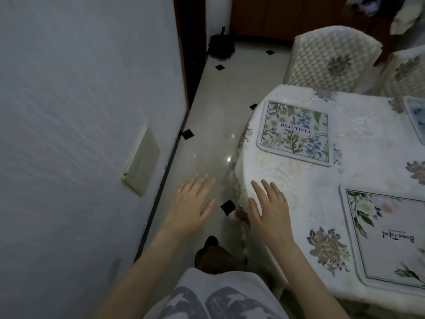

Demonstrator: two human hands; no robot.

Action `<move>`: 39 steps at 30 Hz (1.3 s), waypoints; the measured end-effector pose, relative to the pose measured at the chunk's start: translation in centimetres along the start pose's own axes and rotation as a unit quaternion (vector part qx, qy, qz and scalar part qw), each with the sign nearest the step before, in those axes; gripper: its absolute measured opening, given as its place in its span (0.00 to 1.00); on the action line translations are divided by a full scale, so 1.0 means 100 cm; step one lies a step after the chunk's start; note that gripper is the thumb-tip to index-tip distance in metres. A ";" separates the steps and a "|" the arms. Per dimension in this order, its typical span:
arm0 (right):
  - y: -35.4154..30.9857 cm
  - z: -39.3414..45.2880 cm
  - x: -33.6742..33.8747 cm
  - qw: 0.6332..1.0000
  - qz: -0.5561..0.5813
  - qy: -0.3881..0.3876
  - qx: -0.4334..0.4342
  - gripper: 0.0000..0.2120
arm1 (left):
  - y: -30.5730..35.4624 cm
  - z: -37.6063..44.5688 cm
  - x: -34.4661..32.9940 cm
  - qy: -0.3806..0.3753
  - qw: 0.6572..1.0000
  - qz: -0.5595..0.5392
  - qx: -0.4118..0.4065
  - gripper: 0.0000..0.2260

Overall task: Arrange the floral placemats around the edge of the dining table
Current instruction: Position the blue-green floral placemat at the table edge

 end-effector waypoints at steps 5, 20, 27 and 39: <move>0.002 0.070 0.013 0.998 0.007 0.047 -0.042 0.20 | -0.015 0.091 0.026 -0.003 0.998 0.012 -0.056 0.23; 0.018 0.199 -0.007 0.951 -0.024 0.137 -0.275 0.21 | -0.044 0.329 0.017 -0.083 0.947 0.008 -0.311 0.23; -0.002 0.268 -0.008 0.888 -0.037 0.215 -0.405 0.21 | -0.057 0.442 0.030 -0.106 0.888 -0.007 -0.447 0.23; 0.028 0.320 -0.011 0.800 -0.048 0.287 -0.525 0.21 | 0.006 0.544 -0.015 -0.148 0.789 -0.042 -0.595 0.22</move>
Point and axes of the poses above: each hand's wrist, its own z-axis towards the middle knuckle, its own x-axis out of the back of the hand, y = z × x, the point moved 2 cm from there along z, towards the middle knuckle, and after that the axes turned 3 degrees about z, right-handed, at the moved point
